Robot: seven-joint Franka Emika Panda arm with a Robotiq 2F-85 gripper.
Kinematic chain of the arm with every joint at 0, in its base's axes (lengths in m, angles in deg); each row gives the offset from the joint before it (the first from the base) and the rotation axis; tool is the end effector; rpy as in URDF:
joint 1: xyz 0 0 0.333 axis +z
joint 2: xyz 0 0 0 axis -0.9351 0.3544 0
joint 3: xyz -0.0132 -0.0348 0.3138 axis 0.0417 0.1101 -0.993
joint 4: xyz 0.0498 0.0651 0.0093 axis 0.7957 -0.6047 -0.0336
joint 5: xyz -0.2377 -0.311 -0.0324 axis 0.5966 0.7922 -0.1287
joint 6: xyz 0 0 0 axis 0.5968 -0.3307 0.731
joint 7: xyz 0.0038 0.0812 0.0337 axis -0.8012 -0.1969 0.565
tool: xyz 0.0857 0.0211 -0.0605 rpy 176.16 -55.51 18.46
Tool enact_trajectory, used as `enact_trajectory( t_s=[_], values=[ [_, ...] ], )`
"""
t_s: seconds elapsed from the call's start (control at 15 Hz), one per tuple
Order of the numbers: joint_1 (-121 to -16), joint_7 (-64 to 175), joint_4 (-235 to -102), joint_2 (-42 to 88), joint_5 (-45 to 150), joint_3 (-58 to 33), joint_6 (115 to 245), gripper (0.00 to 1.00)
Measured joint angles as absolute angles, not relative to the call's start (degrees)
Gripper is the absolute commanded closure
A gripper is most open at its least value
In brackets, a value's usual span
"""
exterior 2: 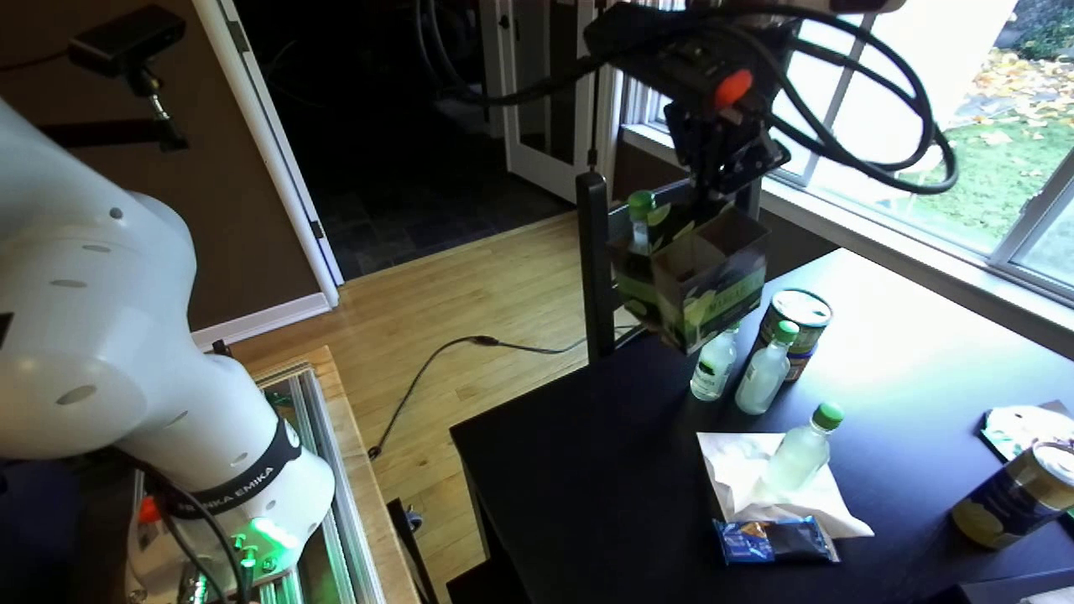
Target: Move the box backwards.
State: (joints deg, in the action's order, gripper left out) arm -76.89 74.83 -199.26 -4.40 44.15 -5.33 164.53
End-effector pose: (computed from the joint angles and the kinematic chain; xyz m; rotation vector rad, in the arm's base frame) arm 0.4813 -0.1645 0.4956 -3.0494 0.1615 -0.2393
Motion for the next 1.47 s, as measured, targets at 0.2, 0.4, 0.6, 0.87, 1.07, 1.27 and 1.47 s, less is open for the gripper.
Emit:
enact_trajectory(
  t_s=[0.2, 0.4, 0.6, 0.87, 1.07, 1.27, 1.47],
  values=[
    [-77.09, 73.69, -190.63, 1.08, 39.64, -4.51, 164.35, 0.99],
    [-78.16, 72.69, -181.74, 6.74, 35.14, -3.37, 162.66, 0.99],
    [-80.52, 71.58, -173.42, 12.71, 31.67, -2.72, 161.48, 0.99],
    [-84.32, 70.81, -162.99, 21.8, 31.0, -2.61, 161.41, 0.99],
    [-86.83, 70.82, -155.82, 28.39, 31.0, -3.22, 161.12, 0.99],
    [-89.29, 70.41, -149.29, 34.05, 30.71, -4.7, 159.93, 0.97],
    [-90.07, 70.21, -146.19, 36.28, 30.5, -5.07, 159.06, 0.97]
  ],
)
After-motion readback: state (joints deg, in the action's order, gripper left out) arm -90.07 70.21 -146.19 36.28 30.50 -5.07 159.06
